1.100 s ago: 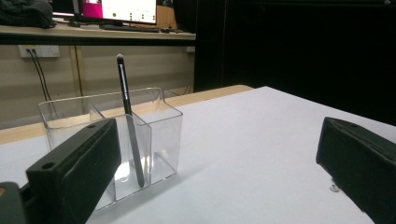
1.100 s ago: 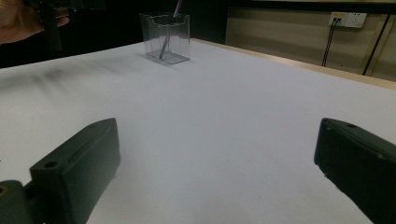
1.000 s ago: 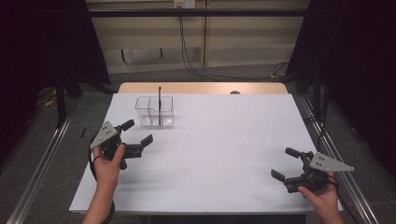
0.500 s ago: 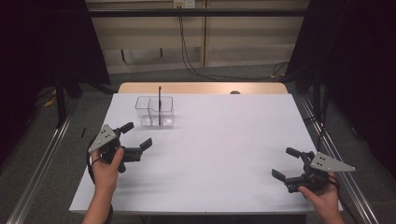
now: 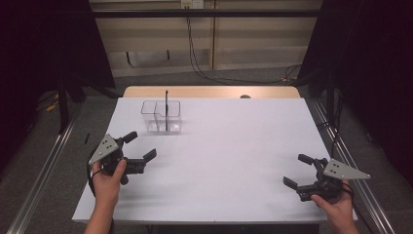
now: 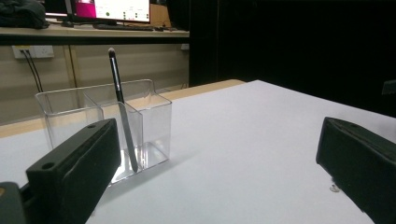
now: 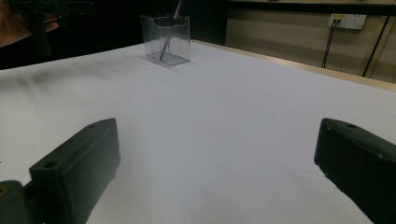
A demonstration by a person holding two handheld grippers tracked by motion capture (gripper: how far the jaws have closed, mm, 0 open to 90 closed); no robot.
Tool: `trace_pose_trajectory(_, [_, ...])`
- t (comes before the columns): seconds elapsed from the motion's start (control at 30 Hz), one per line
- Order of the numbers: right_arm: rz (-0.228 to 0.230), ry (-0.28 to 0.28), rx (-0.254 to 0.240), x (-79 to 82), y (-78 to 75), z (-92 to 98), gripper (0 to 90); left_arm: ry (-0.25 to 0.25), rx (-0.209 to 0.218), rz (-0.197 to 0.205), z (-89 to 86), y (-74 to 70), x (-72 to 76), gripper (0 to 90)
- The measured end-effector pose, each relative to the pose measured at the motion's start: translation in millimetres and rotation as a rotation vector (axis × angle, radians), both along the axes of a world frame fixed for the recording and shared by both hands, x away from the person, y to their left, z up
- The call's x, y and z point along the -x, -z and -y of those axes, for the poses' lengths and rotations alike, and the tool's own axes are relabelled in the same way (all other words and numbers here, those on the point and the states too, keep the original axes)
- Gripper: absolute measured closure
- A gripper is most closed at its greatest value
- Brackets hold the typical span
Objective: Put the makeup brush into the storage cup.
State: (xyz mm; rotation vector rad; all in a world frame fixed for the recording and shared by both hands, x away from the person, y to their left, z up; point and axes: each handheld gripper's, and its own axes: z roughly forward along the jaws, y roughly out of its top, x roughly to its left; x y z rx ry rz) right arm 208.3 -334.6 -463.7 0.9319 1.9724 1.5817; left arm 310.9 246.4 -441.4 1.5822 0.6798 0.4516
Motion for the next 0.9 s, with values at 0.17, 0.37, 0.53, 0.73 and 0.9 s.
trace_pose_trajectory(0.17, [0.000,0.001,0.001,-0.1,-0.1,-0.1,0.0,0.010,-0.015,0.005,-1.2,0.2,3.3,0.0])
trace_pose_trajectory(0.37, [0.000,0.001,-0.001,0.0,-0.6,0.1,0.0,0.016,-0.012,0.000,-3.1,1.3,7.4,0.0])
trace_pose_trajectory(0.53, [0.000,0.005,-0.006,-0.3,-0.2,1.1,0.0,0.015,-0.019,0.003,-5.9,2.5,10.6,0.0])
trace_pose_trajectory(0.73, [0.000,0.005,-0.006,-0.5,-0.3,1.2,0.0,0.017,-0.035,0.006,-10.0,3.8,14.3,0.0])
trace_pose_trajectory(0.9, [0.000,0.009,-0.008,-0.7,-0.3,1.8,0.0,0.018,-0.034,0.004,-11.3,3.8,18.2,0.0])
